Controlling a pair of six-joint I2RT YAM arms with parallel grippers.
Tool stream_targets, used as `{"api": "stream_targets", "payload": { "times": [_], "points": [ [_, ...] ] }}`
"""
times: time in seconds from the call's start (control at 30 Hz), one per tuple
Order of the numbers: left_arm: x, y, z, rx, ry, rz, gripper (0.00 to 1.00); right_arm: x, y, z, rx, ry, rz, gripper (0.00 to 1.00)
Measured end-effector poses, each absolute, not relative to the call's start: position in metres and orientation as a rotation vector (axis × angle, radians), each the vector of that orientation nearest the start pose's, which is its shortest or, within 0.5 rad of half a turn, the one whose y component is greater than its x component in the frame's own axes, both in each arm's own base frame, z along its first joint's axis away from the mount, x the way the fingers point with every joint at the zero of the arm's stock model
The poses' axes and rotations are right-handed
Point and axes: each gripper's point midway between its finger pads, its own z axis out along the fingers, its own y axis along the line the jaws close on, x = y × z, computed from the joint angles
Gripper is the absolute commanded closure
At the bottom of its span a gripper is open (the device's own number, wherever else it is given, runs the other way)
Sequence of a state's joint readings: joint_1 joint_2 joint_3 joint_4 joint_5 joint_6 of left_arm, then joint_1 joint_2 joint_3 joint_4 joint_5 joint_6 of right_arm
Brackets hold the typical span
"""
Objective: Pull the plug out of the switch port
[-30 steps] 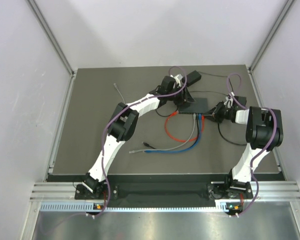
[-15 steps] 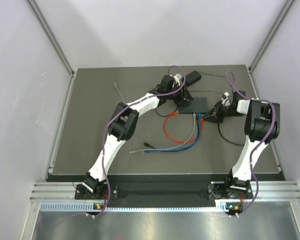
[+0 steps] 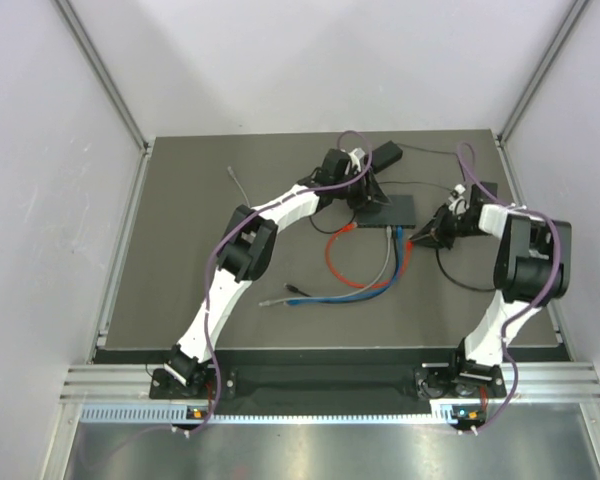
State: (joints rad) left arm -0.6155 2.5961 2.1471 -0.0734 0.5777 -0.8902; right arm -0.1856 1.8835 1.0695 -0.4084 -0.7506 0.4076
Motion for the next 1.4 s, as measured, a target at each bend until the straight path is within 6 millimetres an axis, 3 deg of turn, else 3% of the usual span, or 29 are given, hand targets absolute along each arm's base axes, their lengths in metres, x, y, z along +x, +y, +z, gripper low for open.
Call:
{"api": "stream_targets", "payload": {
  "times": [0.17, 0.3, 0.37, 0.47, 0.53, 0.63, 0.8, 0.9, 1.0, 1.1, 1.2, 1.27, 1.4],
  "points": [
    [0.461, -0.464, 0.076, 0.090, 2.415, -1.366, 0.46, 0.351, 0.066, 0.074, 0.561, 2.584, 1.010, 1.00],
    [0.455, -0.431, 0.077, 0.079, 2.477, -1.273, 0.40, 0.335, 0.079, 0.106, 0.458, 2.583, 0.931, 1.00],
    [0.454, -0.411, 0.082, 0.069, 2.489, -1.245, 0.32, 0.326, 0.087, 0.117, 0.408, 2.597, 0.902, 1.00],
    [0.446, -0.385, 0.098, 0.068, 2.480, -1.245, 0.28, 0.319, 0.095, 0.139, 0.359, 2.588, 0.881, 1.00],
    [0.439, -0.376, 0.120, 0.081, 2.444, -1.279, 0.27, 0.322, 0.098, 0.160, 0.341, 2.551, 0.880, 1.00],
    [0.419, -0.381, 0.166, 0.172, 2.326, -1.387, 0.25, 0.333, 0.102, 0.195, 0.325, 2.472, 0.893, 1.00],
    [0.363, -0.420, 0.244, 0.433, 2.108, -1.560, 0.21, 0.338, 0.122, 0.235, 0.298, 2.398, 0.992, 1.00],
    [0.333, -0.441, 0.262, 0.572, 2.047, -1.595, 0.20, 0.334, 0.135, 0.243, 0.301, 2.400, 1.055, 1.00],
    [0.317, -0.451, 0.261, 0.640, 2.041, -1.603, 0.23, 0.334, 0.139, 0.254, 0.333, 2.389, 1.095, 1.00],
    [0.325, -0.442, 0.249, 0.608, 2.094, -1.541, 0.25, 0.339, 0.140, 0.276, 0.362, 2.348, 1.118, 1.00],
    [0.347, -0.421, 0.243, 0.513, 2.140, -1.436, 0.25, 0.340, 0.141, 0.308, 0.384, 2.310, 1.136, 1.00],
    [0.365, -0.399, 0.240, 0.437, 2.175, -1.333, 0.26, 0.342, 0.142, 0.340, 0.377, 2.268, 1.144, 1.00],
    [0.410, -0.332, 0.238, 0.236, 2.216, -1.104, 0.28, 0.338, 0.141, 0.402, 0.329, 2.166, 1.144, 1.00]
  ]
}}
